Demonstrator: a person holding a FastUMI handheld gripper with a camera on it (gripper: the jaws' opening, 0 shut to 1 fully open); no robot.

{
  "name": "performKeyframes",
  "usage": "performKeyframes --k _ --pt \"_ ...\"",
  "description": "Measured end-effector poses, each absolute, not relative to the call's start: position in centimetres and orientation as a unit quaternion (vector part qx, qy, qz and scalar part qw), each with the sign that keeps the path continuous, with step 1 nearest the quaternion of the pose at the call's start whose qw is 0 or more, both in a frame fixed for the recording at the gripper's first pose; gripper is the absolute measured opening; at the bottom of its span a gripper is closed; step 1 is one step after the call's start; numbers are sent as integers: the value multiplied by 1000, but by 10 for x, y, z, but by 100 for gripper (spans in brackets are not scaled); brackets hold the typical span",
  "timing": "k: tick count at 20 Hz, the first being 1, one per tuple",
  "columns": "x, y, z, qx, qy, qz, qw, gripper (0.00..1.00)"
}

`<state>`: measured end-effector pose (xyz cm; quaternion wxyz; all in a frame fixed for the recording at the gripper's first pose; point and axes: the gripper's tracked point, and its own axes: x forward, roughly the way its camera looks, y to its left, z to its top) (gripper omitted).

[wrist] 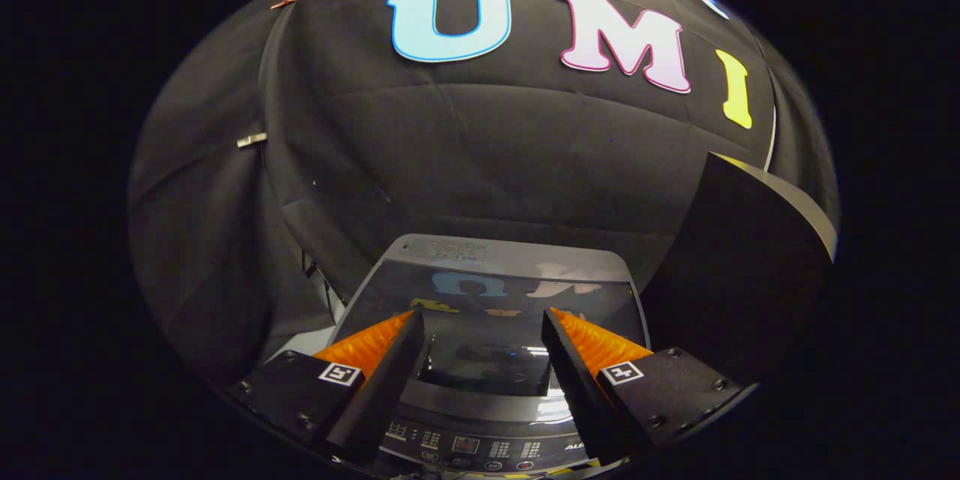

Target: Put the clothes into the washing machine and then close the washing machine lid.

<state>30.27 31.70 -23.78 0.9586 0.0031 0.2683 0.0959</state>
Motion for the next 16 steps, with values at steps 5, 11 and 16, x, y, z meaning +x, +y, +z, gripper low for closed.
performKeyframes --k 5,11,16 --pt "273 281 -181 -1 230 83 970 100" --pt "236 229 -97 0 166 63 984 100" --pt "218 186 -35 4 125 41 991 99"
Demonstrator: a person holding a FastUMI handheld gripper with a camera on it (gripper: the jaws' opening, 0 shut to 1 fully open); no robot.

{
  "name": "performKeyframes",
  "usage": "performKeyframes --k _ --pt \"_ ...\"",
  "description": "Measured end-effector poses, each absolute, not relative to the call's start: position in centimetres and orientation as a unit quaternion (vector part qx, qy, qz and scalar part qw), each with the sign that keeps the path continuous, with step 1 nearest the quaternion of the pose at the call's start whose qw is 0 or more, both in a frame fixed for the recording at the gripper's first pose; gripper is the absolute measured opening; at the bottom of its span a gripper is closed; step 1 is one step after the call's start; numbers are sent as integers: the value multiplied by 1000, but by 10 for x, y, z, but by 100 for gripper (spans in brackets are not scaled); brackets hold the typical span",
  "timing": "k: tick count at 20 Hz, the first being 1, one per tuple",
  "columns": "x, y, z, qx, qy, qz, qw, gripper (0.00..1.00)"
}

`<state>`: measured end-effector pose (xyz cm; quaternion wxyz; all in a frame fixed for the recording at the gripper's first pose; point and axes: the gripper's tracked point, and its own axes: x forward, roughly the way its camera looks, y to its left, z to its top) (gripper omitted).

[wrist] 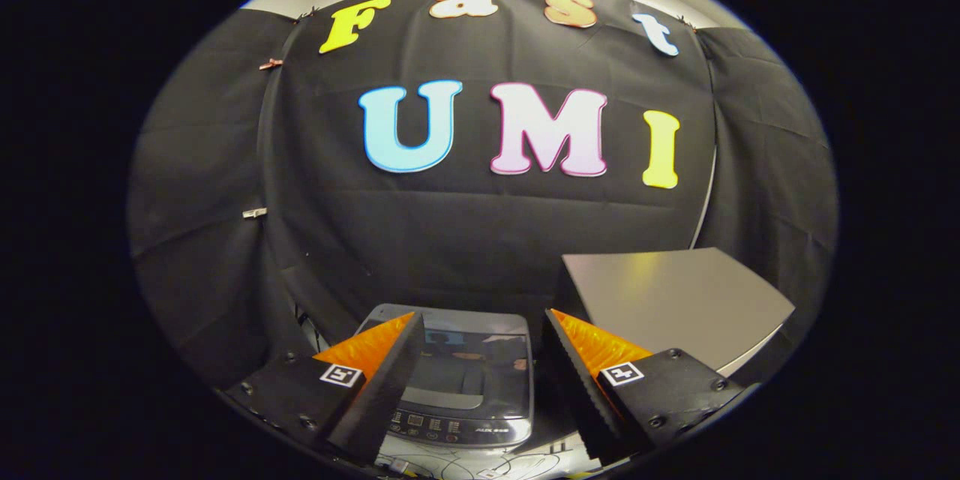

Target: Put the clothes into the washing machine and then close the washing machine lid.

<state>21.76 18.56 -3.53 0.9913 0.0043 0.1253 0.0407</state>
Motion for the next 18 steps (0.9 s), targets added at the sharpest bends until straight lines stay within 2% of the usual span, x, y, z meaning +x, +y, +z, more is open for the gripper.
performKeyframes --k 9,14,18 --pt "172 150 -5 -6 115 53 992 100" --pt "135 136 16 22 63 56 996 99" --pt "112 122 15 16 53 46 997 99"
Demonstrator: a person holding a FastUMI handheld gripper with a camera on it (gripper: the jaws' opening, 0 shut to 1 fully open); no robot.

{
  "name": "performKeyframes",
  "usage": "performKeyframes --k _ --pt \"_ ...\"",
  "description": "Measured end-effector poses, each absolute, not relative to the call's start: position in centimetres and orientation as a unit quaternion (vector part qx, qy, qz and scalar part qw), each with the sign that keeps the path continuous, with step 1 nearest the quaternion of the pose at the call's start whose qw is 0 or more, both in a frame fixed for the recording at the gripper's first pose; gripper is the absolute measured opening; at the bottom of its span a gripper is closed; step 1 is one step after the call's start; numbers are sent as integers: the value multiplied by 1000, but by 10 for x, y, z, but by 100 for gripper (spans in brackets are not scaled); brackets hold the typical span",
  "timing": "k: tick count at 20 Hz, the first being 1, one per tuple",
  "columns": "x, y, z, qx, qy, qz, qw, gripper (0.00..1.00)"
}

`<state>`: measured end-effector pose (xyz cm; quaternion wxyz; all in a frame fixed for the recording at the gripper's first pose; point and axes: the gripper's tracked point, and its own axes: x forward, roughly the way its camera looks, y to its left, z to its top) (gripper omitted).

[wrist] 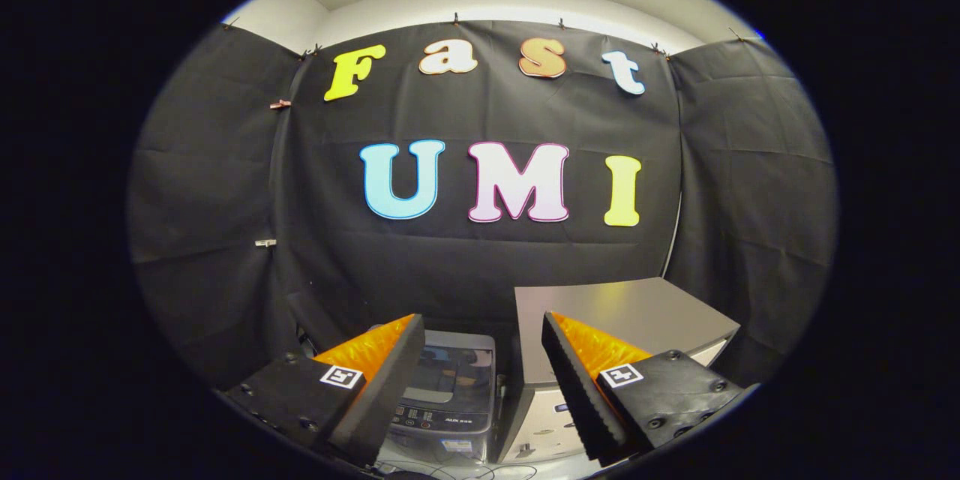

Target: Put the clothes into the washing machine and then close the washing machine lid.

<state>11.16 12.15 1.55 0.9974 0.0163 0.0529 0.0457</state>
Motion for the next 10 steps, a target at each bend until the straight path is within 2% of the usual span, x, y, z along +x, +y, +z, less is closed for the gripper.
performKeyframes --k 10 --pt "109 102 6 23 61 27 998 100"
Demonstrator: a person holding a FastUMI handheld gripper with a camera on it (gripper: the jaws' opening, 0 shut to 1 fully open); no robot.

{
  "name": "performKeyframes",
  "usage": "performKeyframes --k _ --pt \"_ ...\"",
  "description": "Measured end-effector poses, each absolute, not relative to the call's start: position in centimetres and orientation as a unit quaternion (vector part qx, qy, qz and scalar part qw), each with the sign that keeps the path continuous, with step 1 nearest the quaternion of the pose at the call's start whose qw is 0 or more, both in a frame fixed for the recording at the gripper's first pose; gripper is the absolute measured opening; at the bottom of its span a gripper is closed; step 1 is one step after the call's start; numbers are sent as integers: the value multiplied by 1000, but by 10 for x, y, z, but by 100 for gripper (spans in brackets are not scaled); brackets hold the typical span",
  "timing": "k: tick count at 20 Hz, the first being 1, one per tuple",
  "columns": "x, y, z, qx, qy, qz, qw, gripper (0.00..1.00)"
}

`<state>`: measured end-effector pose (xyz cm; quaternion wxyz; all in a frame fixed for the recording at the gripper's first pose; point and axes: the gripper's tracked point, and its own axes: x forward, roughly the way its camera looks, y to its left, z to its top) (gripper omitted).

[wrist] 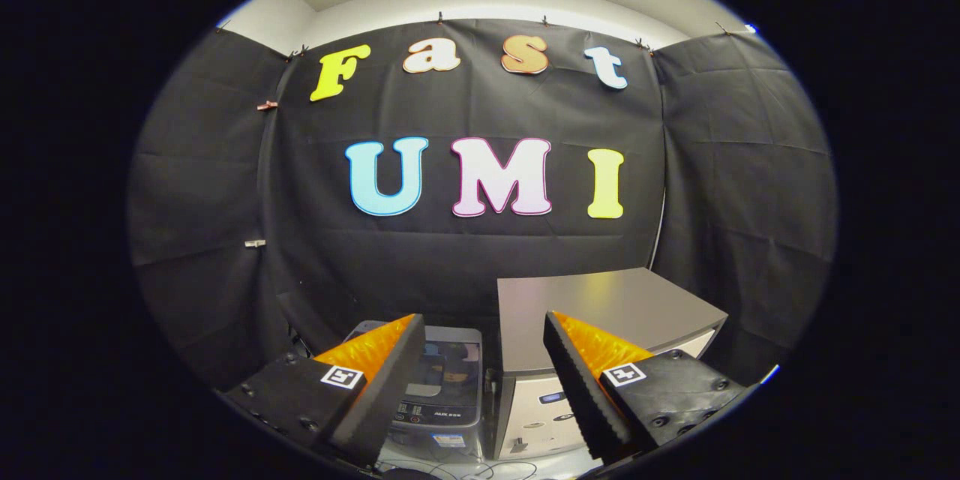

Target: Put the clothes into the washing machine and then close the washing machine lid.

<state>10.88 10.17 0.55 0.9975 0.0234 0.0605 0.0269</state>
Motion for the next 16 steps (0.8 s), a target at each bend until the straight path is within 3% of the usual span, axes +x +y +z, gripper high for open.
performKeyframes --k 16 --pt "109 67 16 42 44 13 998 100"
